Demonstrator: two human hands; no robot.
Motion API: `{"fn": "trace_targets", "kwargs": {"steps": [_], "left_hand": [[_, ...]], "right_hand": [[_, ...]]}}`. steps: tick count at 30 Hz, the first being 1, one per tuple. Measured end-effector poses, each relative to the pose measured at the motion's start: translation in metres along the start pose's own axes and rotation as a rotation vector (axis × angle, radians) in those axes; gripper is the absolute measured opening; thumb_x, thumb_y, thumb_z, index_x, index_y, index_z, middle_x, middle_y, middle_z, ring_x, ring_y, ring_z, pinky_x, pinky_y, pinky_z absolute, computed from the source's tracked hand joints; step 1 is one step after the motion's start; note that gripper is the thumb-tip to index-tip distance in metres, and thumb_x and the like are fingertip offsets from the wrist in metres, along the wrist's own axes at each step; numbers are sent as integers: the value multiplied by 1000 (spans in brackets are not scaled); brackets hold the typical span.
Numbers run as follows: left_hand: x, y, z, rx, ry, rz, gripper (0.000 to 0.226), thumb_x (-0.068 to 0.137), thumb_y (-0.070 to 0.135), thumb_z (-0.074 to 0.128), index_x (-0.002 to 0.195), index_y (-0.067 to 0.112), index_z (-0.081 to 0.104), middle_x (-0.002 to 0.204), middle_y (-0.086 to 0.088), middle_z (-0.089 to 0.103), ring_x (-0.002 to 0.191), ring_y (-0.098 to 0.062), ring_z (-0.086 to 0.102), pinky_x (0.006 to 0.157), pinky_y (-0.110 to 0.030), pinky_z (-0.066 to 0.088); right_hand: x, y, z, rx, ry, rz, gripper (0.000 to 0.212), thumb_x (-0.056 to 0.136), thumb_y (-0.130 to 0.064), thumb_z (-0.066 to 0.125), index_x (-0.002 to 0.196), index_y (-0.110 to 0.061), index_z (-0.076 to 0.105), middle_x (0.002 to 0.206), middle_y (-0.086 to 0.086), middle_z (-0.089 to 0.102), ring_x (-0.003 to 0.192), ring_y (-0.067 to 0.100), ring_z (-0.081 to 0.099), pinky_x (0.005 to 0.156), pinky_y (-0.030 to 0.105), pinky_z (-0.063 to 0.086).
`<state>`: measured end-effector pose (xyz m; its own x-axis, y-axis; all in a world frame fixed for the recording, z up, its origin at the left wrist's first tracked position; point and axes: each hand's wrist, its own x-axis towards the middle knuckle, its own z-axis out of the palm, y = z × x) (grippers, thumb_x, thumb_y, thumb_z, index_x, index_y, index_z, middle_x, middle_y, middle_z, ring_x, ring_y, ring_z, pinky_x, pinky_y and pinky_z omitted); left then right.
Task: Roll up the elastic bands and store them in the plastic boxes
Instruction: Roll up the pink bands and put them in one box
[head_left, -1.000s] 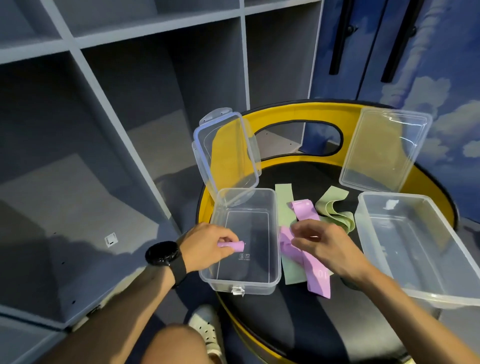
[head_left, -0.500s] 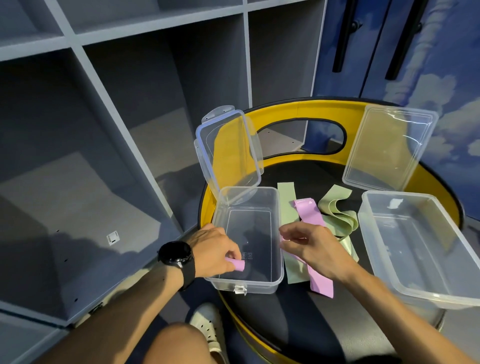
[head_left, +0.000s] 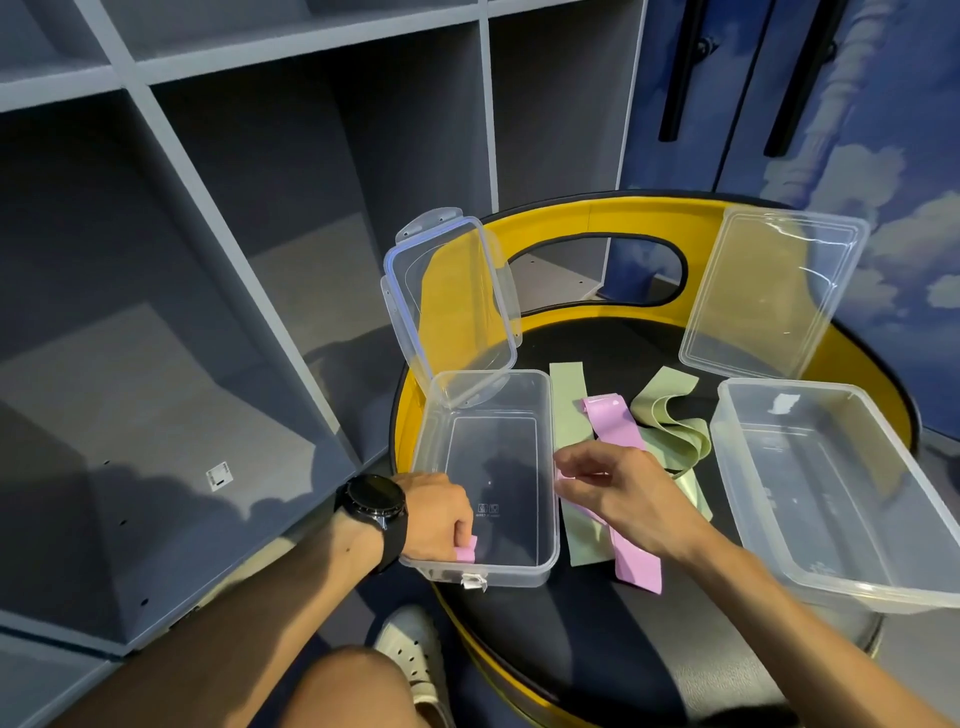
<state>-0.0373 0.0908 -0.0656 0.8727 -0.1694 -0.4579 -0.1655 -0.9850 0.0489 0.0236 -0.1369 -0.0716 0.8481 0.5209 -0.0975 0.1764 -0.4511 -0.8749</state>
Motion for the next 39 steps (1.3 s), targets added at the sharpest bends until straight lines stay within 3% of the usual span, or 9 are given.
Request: {"fn": "trace_targets", "kwargs": {"steps": [9,15,19,22,25,28,30,34,39], "left_hand": [[2,1,-7,-18,-34,-5,25,88,39,59,95,23,77,95,10,74,76,-10,58,74,-23,51],[5,0,-9,-46,-37,-11,19,84,26,63,94,19,77,94,7,74,86,-11,64,53,-13,34],[5,1,-15,-91,34,0,21,82,13,50,70,8,67,60,5,55,60,-13,46,55,-23,38],[8,8,-24,-157,222,-30,21,82,15,48,66,16,61,48,8,43,53,-11,38,52,-23,36],[18,22,-35,-233,397,-24,20,90,24,50,77,26,64,58,14,55,58,-6,48,53,-20,34],[35,40,-48,-256,527,15,17,92,26,52,86,23,68,77,8,68,73,-11,57,63,-26,43],[47,51,-55,-267,588,43,16,92,23,54,88,21,69,81,6,69,77,-13,59,67,-29,46],[75,72,-62,-258,610,92,15,90,22,54,77,21,63,71,6,62,70,-17,53,59,-29,40],[102,91,-59,-243,567,146,15,90,26,55,79,24,64,76,5,66,73,-15,57,63,-28,47]], "right_hand": [[0,1,-1,-28,-7,2,13,89,-21,68,102,-22,69,107,-7,71,98,6,67,91,24,52],[2,3,-1,-31,-15,5,17,89,-22,68,106,-22,69,107,-8,71,96,2,67,87,18,50],[3,3,-3,-34,-4,3,17,89,-24,68,106,-22,69,108,-9,71,96,1,66,84,13,49],[2,2,-6,-43,14,8,18,89,-23,68,107,-24,68,108,-10,69,96,2,65,84,13,49],[0,4,-13,-58,36,13,20,90,-24,66,110,-22,67,107,-11,67,96,2,64,80,8,47],[-2,8,-25,-96,90,12,22,90,-26,65,111,-18,68,108,-7,69,99,9,65,90,26,51],[-4,13,-33,-111,132,20,22,90,-24,66,111,-17,69,107,-6,70,98,11,65,92,30,52],[-7,22,-48,-82,200,49,22,90,-21,65,111,-14,68,102,-8,67,94,11,64,87,22,50],[-6,31,-64,-92,235,111,21,88,-19,65,108,-11,68,103,-1,70,95,18,66,88,33,54]]}}
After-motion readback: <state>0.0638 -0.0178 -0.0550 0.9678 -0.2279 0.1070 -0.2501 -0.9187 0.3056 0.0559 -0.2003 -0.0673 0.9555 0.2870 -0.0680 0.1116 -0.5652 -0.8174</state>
